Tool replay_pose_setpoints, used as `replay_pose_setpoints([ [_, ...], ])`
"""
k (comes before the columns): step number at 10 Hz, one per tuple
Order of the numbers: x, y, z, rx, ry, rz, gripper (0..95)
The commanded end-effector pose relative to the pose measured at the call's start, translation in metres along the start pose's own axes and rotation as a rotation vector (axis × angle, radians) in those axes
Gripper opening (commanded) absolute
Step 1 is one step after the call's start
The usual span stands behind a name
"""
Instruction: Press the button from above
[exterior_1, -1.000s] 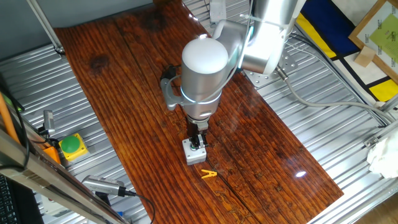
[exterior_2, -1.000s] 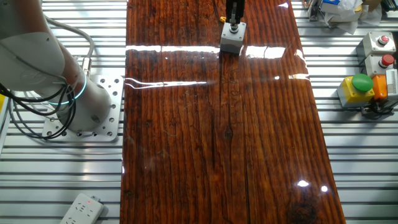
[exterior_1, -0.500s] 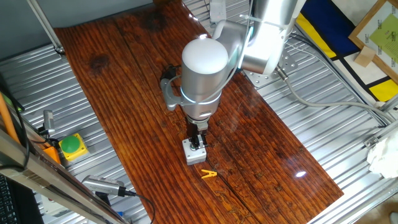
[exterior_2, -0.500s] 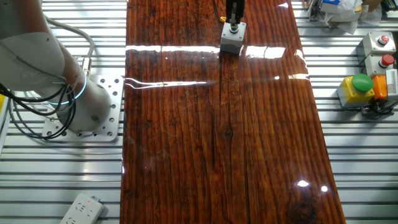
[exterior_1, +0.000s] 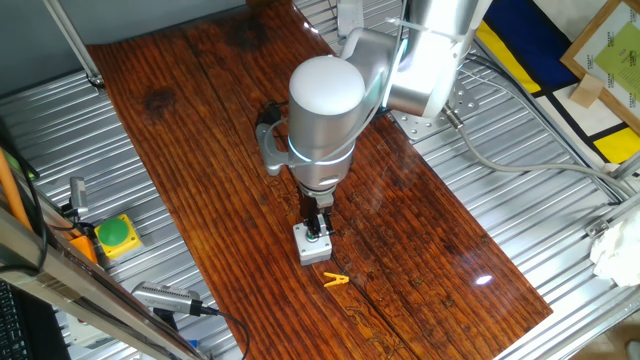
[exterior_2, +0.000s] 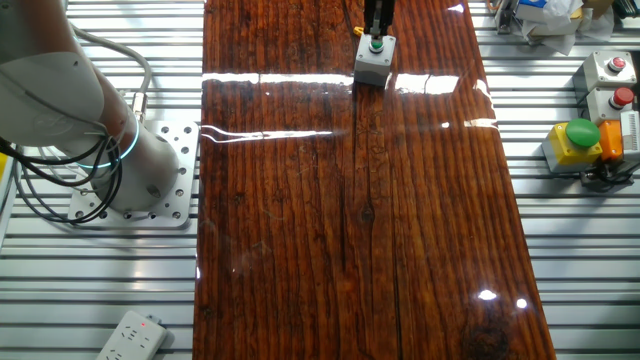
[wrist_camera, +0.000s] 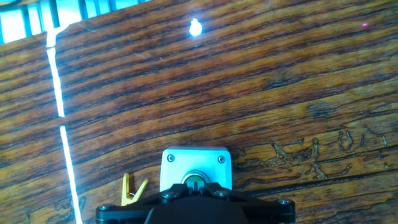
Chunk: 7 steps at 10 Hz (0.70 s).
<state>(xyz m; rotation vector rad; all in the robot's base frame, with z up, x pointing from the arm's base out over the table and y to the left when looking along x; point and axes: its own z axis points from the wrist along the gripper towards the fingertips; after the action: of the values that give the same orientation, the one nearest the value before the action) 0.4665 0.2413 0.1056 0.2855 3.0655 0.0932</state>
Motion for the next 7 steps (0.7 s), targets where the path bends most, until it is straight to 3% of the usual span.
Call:
replay_pose_setpoints([
  [1, -0.0004, 0.0008, -0.0001, -0.001, -0.003, 0.001, 0.0],
  [6, -0.0004, 0.0009, -0.0005, -0.003, -0.002, -0.006, 0.0],
  [7, -0.0004, 0.0009, -0.0006, -0.004, -0.003, -0.008, 19.0],
])
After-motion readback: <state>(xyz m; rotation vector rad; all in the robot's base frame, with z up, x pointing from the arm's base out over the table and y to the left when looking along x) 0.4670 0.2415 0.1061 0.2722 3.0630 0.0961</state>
